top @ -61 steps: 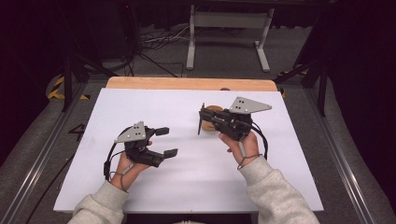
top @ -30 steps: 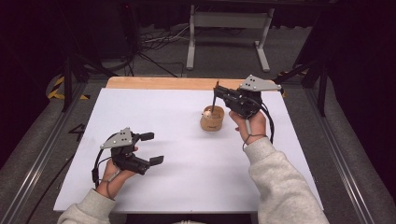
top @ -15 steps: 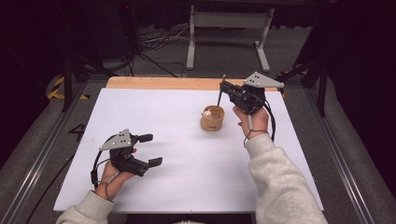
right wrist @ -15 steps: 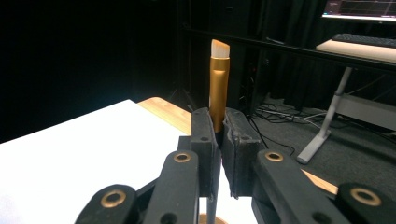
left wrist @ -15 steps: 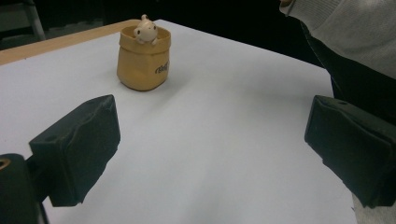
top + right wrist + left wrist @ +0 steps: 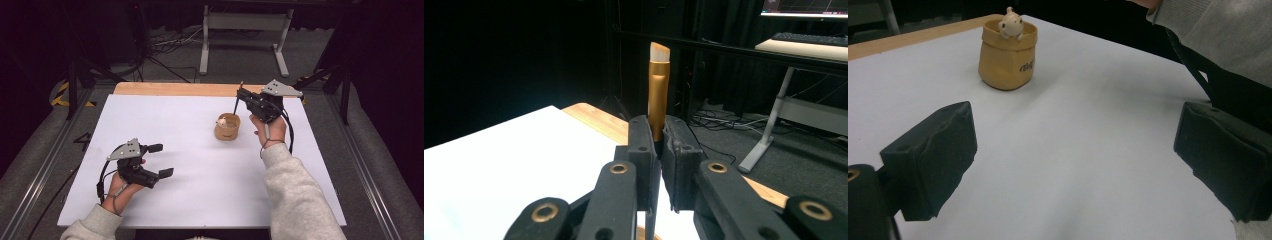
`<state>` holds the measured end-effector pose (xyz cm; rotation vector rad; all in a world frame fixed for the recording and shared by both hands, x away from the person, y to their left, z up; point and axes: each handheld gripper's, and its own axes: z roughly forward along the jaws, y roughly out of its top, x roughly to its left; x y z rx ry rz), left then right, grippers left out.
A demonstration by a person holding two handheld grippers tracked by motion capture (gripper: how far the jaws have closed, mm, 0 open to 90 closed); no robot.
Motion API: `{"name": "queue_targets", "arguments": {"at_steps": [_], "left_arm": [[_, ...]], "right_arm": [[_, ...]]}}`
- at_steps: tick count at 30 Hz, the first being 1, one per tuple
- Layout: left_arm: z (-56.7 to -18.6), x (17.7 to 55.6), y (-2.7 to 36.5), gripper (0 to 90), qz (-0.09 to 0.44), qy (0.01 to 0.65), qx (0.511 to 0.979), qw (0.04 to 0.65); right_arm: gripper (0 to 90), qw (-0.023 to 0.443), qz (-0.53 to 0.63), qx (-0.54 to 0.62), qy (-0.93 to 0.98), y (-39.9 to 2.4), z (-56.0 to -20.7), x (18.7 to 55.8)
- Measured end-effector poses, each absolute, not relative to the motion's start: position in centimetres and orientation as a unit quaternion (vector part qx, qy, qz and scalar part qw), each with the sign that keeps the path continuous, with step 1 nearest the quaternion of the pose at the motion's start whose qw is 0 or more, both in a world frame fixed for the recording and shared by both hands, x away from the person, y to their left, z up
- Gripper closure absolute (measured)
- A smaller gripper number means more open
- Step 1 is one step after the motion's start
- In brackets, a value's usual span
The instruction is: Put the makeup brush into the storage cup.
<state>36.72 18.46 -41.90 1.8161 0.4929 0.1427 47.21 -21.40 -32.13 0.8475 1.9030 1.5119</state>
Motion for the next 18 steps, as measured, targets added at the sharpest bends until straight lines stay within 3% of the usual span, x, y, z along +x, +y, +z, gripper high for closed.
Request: {"name": "queue_targets", "arguments": {"at_steps": [18], "left_arm": [[-42.0, 36.7, 18.5, 4.4, 0.057, 0.215, 0.778, 0.587]], "right_arm": [[82.8, 0.265, 0.560, 0.327, 0.713, -21.1, -34.4, 47.9]]}}
